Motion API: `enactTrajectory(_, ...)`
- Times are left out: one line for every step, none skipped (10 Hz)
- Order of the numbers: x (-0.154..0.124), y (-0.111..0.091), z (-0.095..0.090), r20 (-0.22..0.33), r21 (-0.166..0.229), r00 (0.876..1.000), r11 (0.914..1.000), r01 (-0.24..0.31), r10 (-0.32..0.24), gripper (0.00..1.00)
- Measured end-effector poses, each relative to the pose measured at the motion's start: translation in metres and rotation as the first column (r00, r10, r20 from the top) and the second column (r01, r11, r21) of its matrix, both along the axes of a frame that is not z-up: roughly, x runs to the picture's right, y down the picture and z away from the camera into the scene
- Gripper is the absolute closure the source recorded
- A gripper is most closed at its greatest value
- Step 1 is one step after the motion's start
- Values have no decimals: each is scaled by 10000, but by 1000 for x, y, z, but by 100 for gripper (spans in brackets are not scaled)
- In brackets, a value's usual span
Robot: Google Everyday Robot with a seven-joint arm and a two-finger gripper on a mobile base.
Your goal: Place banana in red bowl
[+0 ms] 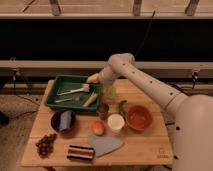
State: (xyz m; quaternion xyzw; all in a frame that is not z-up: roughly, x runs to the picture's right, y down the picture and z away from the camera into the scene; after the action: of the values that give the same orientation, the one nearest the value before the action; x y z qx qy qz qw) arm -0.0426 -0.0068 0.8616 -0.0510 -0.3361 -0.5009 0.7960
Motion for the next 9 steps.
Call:
enactTrajectory(-8, 0, 3, 114, 6, 9999, 10000, 55, -55, 20)
enactTrajectory(-12, -1, 6, 196, 12, 9998, 10000, 78, -78, 20)
enactTrajectory(-18, -2, 9, 313, 19, 9994, 9999, 109, -109, 20)
enactTrajectory(-24, -3, 11, 434, 30, 9989, 9999, 168, -169, 20)
enactTrajectory(-30, -4, 12, 537, 34, 9983, 9998, 221, -222, 20)
enactTrajectory(-41, -4, 12, 721, 34, 9969, 9995, 322, -323, 20)
enactTrajectory(-45, -5, 12, 805, 29, 9961, 9994, 353, -354, 20)
enactTrajectory(-49, -4, 11, 923, 6, 9948, 9991, 422, -421, 20)
enactTrajectory(-58, -2, 9, 1095, -38, 9927, 9986, 523, -516, 20)
